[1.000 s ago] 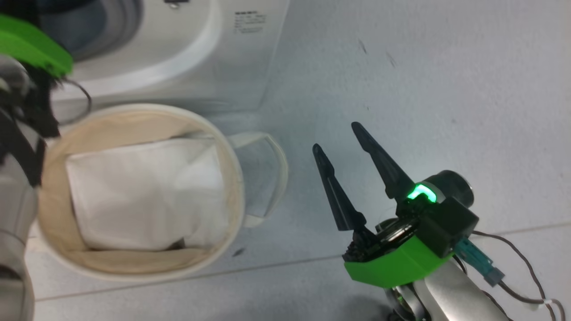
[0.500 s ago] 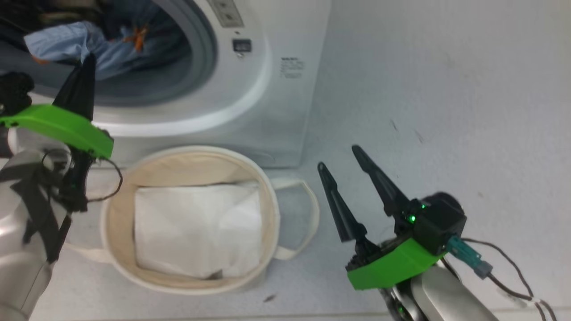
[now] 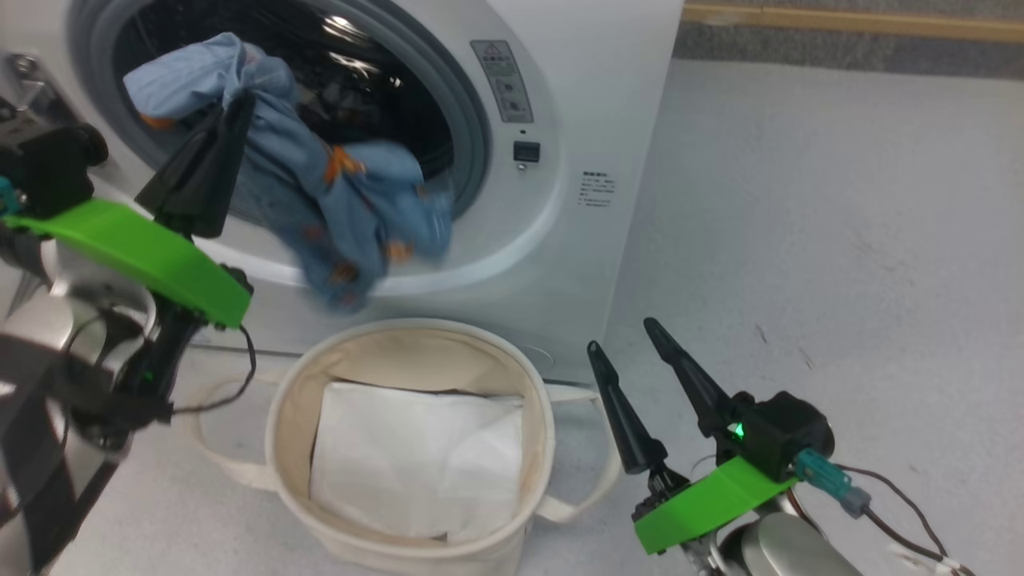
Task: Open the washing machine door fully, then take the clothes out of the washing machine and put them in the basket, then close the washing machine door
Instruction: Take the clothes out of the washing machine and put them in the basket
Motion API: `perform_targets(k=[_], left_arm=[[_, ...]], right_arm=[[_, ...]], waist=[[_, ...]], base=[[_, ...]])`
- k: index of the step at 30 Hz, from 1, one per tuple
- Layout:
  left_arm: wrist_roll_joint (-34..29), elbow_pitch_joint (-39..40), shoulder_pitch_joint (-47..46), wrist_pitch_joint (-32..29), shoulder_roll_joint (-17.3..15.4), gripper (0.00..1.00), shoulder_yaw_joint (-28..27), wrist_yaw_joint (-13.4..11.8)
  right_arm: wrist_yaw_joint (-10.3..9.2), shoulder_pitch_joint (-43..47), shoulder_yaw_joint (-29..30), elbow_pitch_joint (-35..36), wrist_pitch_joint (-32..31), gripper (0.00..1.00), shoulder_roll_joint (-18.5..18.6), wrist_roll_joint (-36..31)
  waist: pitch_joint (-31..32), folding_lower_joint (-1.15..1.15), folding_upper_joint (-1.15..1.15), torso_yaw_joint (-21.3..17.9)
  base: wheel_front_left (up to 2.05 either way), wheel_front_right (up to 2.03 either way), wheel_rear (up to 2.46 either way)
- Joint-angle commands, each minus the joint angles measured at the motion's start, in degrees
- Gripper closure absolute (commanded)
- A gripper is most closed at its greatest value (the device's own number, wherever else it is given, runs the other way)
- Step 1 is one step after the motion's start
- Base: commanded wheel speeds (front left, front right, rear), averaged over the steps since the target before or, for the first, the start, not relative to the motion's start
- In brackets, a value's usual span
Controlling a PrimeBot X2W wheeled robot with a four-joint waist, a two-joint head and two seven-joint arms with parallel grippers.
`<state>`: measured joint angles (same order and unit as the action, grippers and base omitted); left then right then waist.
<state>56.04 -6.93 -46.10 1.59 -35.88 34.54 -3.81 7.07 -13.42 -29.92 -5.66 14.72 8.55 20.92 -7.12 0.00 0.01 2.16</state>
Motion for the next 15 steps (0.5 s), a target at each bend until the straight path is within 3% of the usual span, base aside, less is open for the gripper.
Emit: perform_targets(k=[1,7,15], left_arm=[[0.34,6.19,-0.69,-1.56,-4.43,1.00,-3.62,-2.37],[1.20,16.98,4.03,-5.29,-8.32,1.00,-4.31,-7.93],[3.27,15.70,12.43,-3.77,-7.65,1.00,-2.72,-9.00]], right_arm=[[0.42,0.59,-1.06,1.73,0.28,0.00,-0.73,0.40],[0.42,0.86,-1.20,1.78,0.28,0.00,-0.66,0.53],[0.42,0.60,-1.85,1.42,0.28,0.00,-0.39,0.88]], waist=[[1.19,0.00,-0.01,0.86],[1.70,0.00,-0.01,0.74],[0.92,0.00,-0.01,-0.39]], base=[[0.00,0.00,0.00],[0.00,0.00,0.00],[0.00,0.00,0.00]])
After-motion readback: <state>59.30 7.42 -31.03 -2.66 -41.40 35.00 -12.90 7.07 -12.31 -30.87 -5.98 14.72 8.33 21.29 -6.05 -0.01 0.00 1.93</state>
